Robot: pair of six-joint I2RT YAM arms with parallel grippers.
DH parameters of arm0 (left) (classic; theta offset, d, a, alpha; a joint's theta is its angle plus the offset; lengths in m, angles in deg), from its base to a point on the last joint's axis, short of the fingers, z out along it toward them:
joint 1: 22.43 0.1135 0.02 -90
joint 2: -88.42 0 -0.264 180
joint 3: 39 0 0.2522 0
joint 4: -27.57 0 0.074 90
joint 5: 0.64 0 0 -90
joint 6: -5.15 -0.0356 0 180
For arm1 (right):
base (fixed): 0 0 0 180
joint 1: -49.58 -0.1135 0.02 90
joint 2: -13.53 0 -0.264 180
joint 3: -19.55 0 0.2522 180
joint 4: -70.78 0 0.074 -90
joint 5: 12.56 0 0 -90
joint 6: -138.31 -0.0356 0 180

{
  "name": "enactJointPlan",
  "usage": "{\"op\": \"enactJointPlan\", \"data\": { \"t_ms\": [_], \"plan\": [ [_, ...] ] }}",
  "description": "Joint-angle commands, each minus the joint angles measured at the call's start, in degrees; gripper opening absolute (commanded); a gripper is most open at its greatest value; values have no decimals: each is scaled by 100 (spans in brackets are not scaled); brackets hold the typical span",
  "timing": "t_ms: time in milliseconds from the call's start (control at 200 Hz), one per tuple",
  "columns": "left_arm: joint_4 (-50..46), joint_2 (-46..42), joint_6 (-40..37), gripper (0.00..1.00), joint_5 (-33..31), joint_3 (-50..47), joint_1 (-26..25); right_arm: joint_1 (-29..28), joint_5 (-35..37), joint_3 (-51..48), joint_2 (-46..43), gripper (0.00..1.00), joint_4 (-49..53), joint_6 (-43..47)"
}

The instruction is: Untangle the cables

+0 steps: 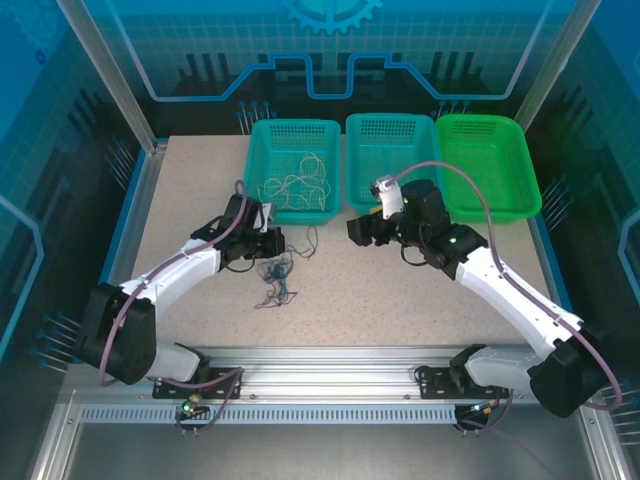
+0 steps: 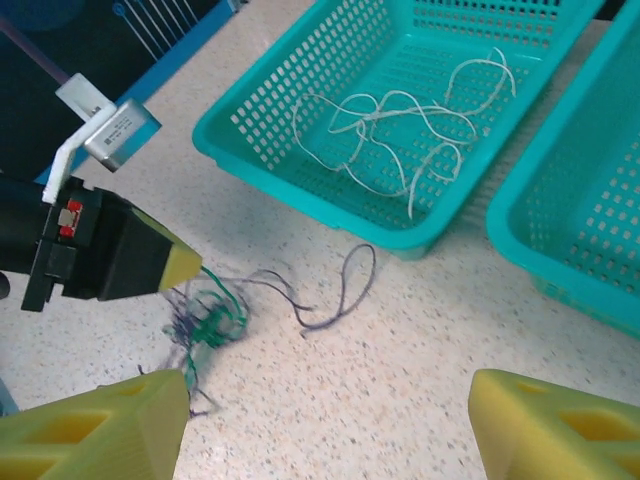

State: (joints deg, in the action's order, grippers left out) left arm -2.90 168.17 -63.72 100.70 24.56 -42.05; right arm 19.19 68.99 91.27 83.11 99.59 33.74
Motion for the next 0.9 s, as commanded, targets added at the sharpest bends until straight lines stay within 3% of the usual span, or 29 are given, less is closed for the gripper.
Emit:
{"op": "enactJointPlan", "data": {
  "t_ms": [0,75,160,275,375,475,555,680,795,895],
  "plan": [
    [399,-319,184,0,884,184,-16,-208,-807,-256,452,76,-1072,27],
    [460,-546,392,0,1167,262,-16,-542,-913,-454,841,79,-1834,146],
    [383,-792,494,0,1344,307,-33,-866,-668,-710,1189,89,-2776,427],
    [267,-1081,525,0,1518,309,-83,-1059,-523,-989,1758,90,-4133,757],
    [318,-1236,586,0,1862,337,-146,-1067,-600,-658,2362,88,-4524,564],
    [647,-1396,746,0,2236,346,-205,-1118,-462,-337,2949,77,-4765,228],
    [802,-1575,819,0,2362,435,-216,-1152,-77,-248,3335,61,-4827,-2],
    [501,-2115,605,0,1746,700,-155,-1113,445,-359,3542,35,-4616,-357],
    [108,-2793,426,0,762,869,133,-1029,701,-853,3329,33,-4608,-586],
    [71,-3187,459,0,472,826,540,-930,787,-1238,3097,34,-4434,-591]
  ]
}}
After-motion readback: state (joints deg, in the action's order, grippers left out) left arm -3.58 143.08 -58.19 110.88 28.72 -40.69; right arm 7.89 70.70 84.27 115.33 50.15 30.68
